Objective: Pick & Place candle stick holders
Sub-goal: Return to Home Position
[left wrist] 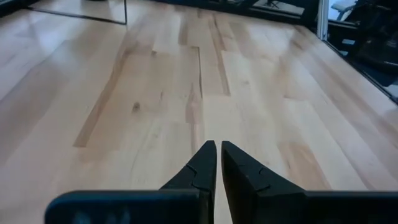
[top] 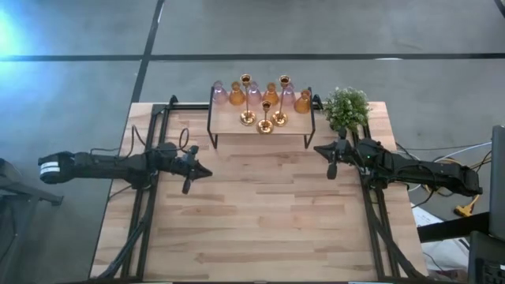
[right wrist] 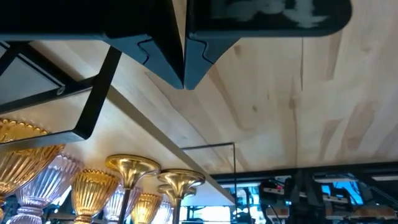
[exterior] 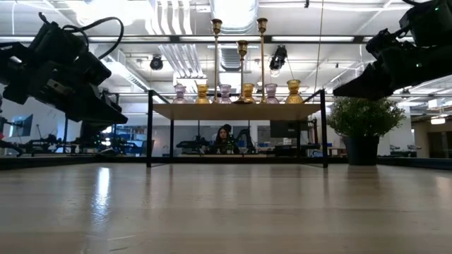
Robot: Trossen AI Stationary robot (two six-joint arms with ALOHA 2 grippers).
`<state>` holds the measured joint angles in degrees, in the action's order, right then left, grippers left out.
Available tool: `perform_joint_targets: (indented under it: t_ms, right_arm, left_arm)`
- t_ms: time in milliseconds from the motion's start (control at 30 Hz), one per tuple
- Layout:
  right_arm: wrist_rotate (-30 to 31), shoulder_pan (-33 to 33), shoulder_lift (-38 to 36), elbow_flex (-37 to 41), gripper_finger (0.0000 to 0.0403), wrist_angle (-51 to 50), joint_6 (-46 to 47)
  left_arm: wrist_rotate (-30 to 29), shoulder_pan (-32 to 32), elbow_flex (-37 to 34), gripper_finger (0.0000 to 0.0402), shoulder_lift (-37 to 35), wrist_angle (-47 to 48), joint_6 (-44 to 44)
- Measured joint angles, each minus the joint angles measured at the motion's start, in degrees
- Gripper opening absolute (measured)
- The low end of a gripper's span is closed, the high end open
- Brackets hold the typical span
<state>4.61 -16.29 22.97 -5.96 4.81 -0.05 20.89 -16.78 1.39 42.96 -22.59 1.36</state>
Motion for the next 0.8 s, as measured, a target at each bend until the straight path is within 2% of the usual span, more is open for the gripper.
perform_joint_targets:
  t_ms: [133,233,533,800]
  right_arm:
    - [0.0,0.0,-0.3,0.1,0.0008,0.0,0.0]
    - [0.0,0.0,-3.5,0.5,0.0008,0.0,0.0]
    - [0.0,0.0,-16.7,5.2,0.0009,-0.1,0.0]
    - [0.0,0.0,-22.9,5.5,0.0009,-3.5,0.0]
  left_arm:
    - [0.0,0.0,0.0,0.0029,-0.3,0.8,0.0]
    - [0.0,0.1,-0.6,0.0029,-2.4,0.7,0.0]
    - [0.0,0.1,-0.9,0.003,-12.4,6.4,0.0]
    - [0.0,0.1,-0.9,0.003,-21.0,6.2,0.0]
